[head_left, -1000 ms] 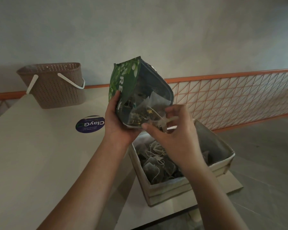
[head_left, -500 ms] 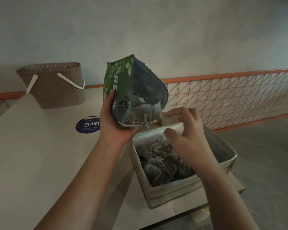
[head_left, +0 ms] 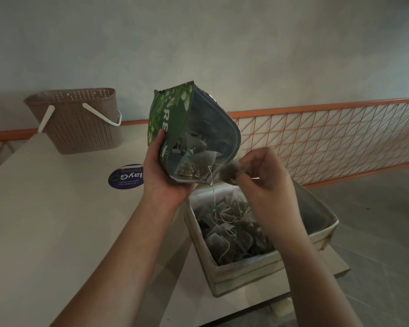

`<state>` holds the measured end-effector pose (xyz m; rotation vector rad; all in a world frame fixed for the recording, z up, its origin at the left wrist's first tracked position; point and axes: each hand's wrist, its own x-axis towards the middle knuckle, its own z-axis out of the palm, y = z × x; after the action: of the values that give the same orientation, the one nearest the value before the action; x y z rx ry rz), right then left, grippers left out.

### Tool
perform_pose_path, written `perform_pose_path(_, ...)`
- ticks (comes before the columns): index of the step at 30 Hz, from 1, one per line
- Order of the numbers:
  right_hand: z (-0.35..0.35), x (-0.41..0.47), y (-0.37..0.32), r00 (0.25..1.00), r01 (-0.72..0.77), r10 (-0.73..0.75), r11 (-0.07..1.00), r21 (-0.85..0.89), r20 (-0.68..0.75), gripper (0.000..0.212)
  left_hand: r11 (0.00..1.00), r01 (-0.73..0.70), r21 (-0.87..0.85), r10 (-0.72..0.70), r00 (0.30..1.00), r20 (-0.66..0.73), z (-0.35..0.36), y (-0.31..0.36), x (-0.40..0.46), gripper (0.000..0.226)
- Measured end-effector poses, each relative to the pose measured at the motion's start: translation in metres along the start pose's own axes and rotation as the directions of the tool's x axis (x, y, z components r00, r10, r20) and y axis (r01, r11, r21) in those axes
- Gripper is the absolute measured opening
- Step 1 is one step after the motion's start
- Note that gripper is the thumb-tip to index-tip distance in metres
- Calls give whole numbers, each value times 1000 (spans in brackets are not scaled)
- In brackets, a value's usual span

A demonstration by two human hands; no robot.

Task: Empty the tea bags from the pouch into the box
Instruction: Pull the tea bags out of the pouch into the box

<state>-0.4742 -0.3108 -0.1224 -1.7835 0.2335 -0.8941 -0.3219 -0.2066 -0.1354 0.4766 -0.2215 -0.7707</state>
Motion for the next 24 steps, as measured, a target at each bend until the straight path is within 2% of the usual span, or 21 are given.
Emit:
perform_pose_path(3,-4,-2,-4,1000,20,-20,996,81,0,26,1000,-10,5,10,1000,-9,3,-2,0,58)
perform_pose_path(7,-8,-7,-9,995,97,-100,978,183,8,23,1000,2,16,-1,1000,-25,4,-3,1,60)
perform_pose_path(11,-8,-7,-11,977,192,-175,970,148,-121,29,1000,-9,9,9,1000,-29,4,-4,0,56)
perform_pose_path(13,-9,-4,-6,976,155,-145,986,53,-166,31,1000,-18,5,18,1000,-23,4,-4,-1,56)
perform_pose_path(17,-1,-1,4,990,31,-59,976,-216,-126,23,1000,0,-29,1,1000,10,4,-3,0,59)
perform_pose_path(20,10,-4,2,980,102,-154,935,-339,-130,20,1000,-15,3,15,1000,2,8,-5,-1,60)
perform_pose_path(22,16,-3,1,968,160,-227,890,-426,-110,31,999,-31,36,31,999,-9,11,-7,-3,61)
perform_pose_path(24,21,-1,3,959,191,-276,787,-587,-59,43,998,-42,53,43,999,-28,12,-8,-5,61)
